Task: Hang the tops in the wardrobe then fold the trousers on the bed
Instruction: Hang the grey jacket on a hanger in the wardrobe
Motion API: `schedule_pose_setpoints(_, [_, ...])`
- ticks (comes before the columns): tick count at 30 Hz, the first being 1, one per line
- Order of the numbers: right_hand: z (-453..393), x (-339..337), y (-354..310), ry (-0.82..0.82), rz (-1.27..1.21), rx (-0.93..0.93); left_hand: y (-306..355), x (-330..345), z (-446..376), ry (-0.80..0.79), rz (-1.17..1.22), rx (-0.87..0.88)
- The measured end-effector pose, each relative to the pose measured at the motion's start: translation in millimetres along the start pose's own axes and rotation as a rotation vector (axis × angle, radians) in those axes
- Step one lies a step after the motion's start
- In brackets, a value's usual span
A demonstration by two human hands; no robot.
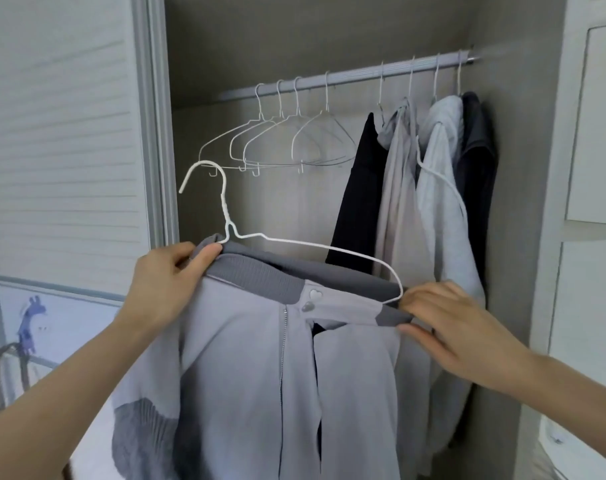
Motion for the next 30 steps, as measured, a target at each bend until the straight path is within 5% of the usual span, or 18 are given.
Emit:
schedule_pose_setpoints(8, [-17.6, -32.5, 21.4, -0.137, 0.05, -0.142, -5.2, 3.9, 27.5, -0.274, -0.392, 0.547])
schedule_pose_setpoints(11, [-36.0, -39.9, 9.6, -0.044, -0.064, -0.065, 14.8, 16.5, 36.1, -0.235, -0.398, 0.5])
schedule_pose_setpoints(15, [-68.4, -28.5, -33.3, 0.244, -0.142, 0.171, 55.1, 46.2, 35.4, -0.252, -0.105, 0.278])
schedule_pose_setpoints(20, [-68.3, -10.3, -21.1, -0.129, -0.322, 0.629, 61.3, 37.7, 18.0, -0.113, 0.084, 0.15])
schedule_pose_setpoints(24, [-50.5, -11.0, 4.2, -0.498, -0.678, 0.665, 49.3, 26.0, 16.5, -0.09, 0.07, 0.127])
schedule_pose_setpoints(27, [-42.9, -9.3, 8.6, -0.529, -0.918, 0.712, 47.1, 25.0, 15.9, -0.092, 0.066, 0.124])
schedule_pose_setpoints(30, [-40.3, -10.0, 6.3, -0.367, -0.83, 0.658, 45.7, 24.3, 13.8, -0.104, 0.05, 0.141])
Point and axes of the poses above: each hand's wrist, its own z-axis away from the middle knuckle, its own x-axis out of the palm, y = z × x, the point moved 1 cm from there along -z, towards the middle knuckle, and after that the axes turned 5 degrees about z, right-handed, at the moved point
